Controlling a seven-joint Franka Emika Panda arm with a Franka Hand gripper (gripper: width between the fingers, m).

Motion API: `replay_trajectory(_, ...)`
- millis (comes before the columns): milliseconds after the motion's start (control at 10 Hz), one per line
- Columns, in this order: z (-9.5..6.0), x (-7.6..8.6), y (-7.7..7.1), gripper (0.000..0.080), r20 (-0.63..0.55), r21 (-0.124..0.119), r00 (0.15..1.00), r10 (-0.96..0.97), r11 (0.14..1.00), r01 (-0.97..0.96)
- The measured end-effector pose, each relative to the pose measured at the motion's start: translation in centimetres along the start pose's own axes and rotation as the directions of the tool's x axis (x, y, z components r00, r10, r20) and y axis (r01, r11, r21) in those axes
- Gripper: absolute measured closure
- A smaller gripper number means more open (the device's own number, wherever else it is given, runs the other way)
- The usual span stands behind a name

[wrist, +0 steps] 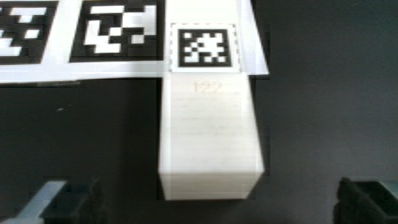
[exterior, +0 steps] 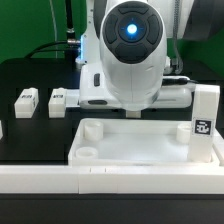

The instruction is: Assemble desk

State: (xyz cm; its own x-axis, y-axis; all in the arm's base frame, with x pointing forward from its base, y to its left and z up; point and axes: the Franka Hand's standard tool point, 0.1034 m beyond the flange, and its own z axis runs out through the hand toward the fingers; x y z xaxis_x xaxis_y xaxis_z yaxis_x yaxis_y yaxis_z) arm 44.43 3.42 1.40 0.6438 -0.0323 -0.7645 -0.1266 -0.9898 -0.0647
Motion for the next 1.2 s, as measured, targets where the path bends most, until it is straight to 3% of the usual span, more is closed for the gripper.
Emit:
replay_trajectory(300,0.0,0.0,0.1,0.015,0.0,0.002,1.0,0.002,1.0,-0.002)
replay_trajectory(600,2.2,-0.9,-0.5,0.015,0.055,0.003,0.999,-0.001,1.0,0.001)
replay_trajectory(900,2.5,-0.9,-0.4,0.015,0.066,0.003,0.998,0.006,1.0,-0.006)
replay_trajectory(1000,2.5,-0.9,-0.4,0.0237,0.066,0.004,0.998,0.006,1.0,-0.007)
replay_trajectory(1100,2.5,-0.8,-0.3,0.0373,0.066,0.005,0.998,0.007,1.0,-0.007)
replay_trajectory(1200,2.4,-0.8,-0.3,0.0373,0.066,0.005,0.998,0.007,1.0,-0.008)
